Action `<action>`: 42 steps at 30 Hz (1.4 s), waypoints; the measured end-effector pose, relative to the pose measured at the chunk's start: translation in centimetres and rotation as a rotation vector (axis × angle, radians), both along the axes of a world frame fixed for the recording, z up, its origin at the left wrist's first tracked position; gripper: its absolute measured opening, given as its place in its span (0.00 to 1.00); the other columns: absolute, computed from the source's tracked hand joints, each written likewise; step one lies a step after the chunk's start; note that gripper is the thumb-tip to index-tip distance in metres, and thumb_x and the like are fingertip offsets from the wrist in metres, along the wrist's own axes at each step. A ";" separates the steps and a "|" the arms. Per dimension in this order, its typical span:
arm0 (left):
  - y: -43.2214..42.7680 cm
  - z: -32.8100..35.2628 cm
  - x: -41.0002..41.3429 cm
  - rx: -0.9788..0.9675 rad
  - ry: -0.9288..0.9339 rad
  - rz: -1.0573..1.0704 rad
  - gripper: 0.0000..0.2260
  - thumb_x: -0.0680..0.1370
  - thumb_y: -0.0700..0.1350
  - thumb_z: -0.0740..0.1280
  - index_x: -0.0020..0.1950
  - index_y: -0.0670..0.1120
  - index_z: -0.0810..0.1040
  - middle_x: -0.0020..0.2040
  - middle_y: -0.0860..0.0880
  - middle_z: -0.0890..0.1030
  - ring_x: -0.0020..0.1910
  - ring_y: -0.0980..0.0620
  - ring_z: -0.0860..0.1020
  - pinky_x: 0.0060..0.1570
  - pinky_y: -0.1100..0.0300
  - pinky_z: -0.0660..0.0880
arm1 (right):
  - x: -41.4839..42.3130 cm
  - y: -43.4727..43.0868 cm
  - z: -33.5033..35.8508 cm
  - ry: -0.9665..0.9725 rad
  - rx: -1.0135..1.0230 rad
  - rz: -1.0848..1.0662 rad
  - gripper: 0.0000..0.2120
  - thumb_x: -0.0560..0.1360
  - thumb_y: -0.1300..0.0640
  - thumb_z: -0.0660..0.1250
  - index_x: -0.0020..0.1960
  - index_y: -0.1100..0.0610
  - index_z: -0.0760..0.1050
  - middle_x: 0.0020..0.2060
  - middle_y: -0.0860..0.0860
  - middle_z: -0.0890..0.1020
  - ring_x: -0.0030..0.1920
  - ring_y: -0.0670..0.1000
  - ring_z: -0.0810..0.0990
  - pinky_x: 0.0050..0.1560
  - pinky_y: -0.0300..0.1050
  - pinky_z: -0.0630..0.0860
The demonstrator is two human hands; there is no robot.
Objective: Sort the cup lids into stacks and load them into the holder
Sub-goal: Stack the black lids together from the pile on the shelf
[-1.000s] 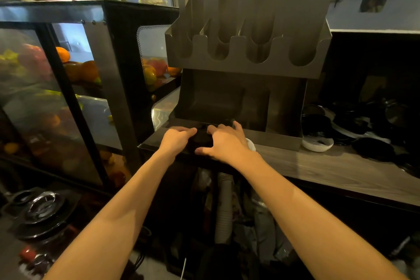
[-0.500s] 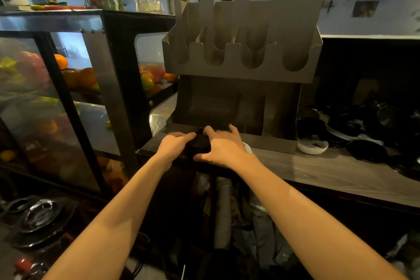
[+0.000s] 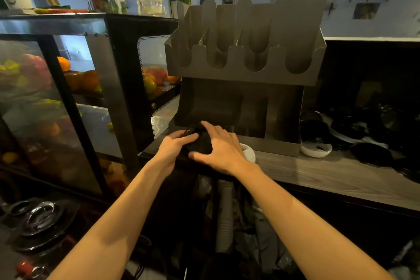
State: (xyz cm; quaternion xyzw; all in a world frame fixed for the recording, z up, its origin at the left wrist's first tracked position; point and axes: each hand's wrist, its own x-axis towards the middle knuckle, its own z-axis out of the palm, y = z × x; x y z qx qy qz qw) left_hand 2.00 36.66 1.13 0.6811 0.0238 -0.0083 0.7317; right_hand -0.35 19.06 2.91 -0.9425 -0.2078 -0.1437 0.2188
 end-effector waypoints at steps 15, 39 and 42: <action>-0.2 -0.2 -0.3 -0.236 -0.005 0.041 0.13 0.83 0.51 0.64 0.61 0.45 0.81 0.60 0.44 0.84 0.60 0.47 0.82 0.62 0.53 0.76 | 2.8 0.8 0.6 0.180 0.699 -0.093 0.07 0.82 0.48 0.64 0.56 0.48 0.79 0.49 0.44 0.82 0.52 0.47 0.80 0.59 0.54 0.79; -0.7 -1.3 -0.5 0.191 -0.206 0.158 0.34 0.69 0.39 0.81 0.69 0.54 0.72 0.66 0.51 0.78 0.68 0.50 0.76 0.69 0.50 0.73 | 3.1 -1.9 0.4 -0.005 0.735 -0.294 0.12 0.85 0.50 0.57 0.63 0.49 0.75 0.46 0.39 0.77 0.53 0.46 0.80 0.58 0.55 0.80; -0.6 -1.0 -0.3 0.062 -0.161 0.158 0.34 0.70 0.35 0.79 0.73 0.51 0.72 0.65 0.51 0.80 0.67 0.50 0.78 0.69 0.49 0.75 | 2.9 -1.8 0.3 0.010 0.689 -0.239 0.12 0.85 0.51 0.58 0.65 0.50 0.75 0.48 0.40 0.78 0.54 0.47 0.80 0.57 0.53 0.81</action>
